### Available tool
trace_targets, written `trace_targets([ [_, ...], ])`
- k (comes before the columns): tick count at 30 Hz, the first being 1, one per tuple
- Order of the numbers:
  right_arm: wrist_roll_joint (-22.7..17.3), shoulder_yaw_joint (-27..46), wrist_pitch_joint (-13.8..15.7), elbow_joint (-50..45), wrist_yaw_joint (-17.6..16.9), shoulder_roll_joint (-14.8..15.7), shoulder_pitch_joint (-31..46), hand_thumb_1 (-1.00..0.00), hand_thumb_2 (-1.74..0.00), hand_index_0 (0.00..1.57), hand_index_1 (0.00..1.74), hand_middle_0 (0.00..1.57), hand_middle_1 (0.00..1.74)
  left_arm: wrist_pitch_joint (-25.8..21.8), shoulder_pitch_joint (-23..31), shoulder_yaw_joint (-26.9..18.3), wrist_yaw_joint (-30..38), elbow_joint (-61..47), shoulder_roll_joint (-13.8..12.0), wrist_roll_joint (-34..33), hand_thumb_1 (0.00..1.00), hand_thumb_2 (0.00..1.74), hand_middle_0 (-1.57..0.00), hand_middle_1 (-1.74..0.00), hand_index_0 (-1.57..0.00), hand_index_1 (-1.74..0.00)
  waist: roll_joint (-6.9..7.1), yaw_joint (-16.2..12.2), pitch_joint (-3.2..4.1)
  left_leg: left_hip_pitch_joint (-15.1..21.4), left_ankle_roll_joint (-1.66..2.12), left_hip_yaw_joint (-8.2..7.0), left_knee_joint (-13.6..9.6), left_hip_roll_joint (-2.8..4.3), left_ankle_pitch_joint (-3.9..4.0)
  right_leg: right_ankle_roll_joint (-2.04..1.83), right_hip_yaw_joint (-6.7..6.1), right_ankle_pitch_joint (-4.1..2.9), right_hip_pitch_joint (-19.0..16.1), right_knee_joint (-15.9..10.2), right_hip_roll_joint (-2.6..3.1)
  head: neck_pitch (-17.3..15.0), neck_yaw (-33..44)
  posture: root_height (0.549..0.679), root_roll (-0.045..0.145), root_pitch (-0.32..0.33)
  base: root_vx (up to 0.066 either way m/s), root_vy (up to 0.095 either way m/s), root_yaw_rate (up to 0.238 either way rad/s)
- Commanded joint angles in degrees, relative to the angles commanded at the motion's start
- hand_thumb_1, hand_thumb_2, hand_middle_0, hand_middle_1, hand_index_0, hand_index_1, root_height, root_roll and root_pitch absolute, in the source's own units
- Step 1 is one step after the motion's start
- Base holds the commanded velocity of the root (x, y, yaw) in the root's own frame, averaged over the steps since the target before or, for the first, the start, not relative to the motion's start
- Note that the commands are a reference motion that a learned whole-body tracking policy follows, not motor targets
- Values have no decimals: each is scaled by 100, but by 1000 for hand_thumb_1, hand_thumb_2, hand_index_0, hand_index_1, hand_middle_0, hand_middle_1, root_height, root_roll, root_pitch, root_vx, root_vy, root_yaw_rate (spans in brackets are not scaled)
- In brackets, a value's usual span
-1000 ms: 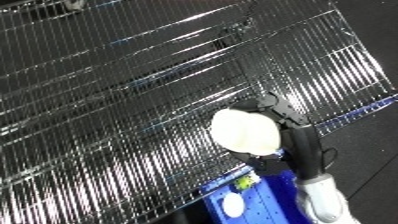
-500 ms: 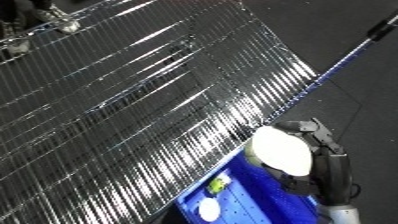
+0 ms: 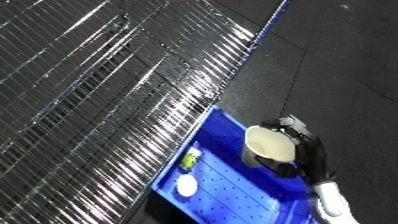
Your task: Pick up the object and place it into the box
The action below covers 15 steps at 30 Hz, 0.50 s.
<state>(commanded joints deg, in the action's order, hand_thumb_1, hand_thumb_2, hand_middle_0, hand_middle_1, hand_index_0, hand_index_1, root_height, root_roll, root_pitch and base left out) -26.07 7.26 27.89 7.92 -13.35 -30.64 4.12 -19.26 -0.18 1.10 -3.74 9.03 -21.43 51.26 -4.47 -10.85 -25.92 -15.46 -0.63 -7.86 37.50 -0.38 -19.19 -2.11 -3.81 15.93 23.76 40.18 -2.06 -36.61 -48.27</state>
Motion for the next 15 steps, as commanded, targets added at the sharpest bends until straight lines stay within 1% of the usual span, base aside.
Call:
trace_targets([
  [3,-71,18,253,279,-36,10,-15,-450,-783,706,783,706,783,-27,-31,52,-34,26,7,18,1000,1740,-1570,-1740,-1570,-1740,-40,1,6,32,-9,10,-55,-47,-11,-5,-15,-18,-16,-44,-4,-14,-95,650,99,12,-22,21,29],
  [5,-67,9,377,422,-97,25,-53,-350,-609,549,609,549,609,-32,-67,90,-33,41,8,25,1000,1740,-1570,-1740,-1570,-1740,-66,8,10,58,-11,19,-107,-72,-6,-13,-21,-34,-28,-75,-6,-40,-128,651,99,13,-20,15,36],
  [8,-105,-2,482,607,-122,22,-114,-200,-348,314,348,314,348,-32,-130,135,-15,71,10,36,1000,1740,-1570,-1740,-1570,-1740,-99,20,14,83,-5,31,-179,-101,17,-24,-29,-56,-40,-118,-9,-32,-194,652,100,13,-19,10,44],
  [12,-139,-19,516,718,-94,15,-158,0,0,0,0,0,0,-16,-172,181,25,78,17,58,1000,1740,-1570,-1740,-1570,-1740,-133,33,11,108,17,53,-283,-127,74,-33,-30,-83,-54,-192,-16,-46,-138,653,101,16,-18,8,46],
  [15,-143,-45,516,716,-93,32,-164,0,0,0,0,0,0,-16,-172,200,44,68,27,69,1000,1740,-1570,-1740,-1570,-1740,-142,42,3,115,26,75,-347,-141,108,-34,-27,-103,-53,-234,-13,-13,-91,653,101,17,-22,-1,36],
])
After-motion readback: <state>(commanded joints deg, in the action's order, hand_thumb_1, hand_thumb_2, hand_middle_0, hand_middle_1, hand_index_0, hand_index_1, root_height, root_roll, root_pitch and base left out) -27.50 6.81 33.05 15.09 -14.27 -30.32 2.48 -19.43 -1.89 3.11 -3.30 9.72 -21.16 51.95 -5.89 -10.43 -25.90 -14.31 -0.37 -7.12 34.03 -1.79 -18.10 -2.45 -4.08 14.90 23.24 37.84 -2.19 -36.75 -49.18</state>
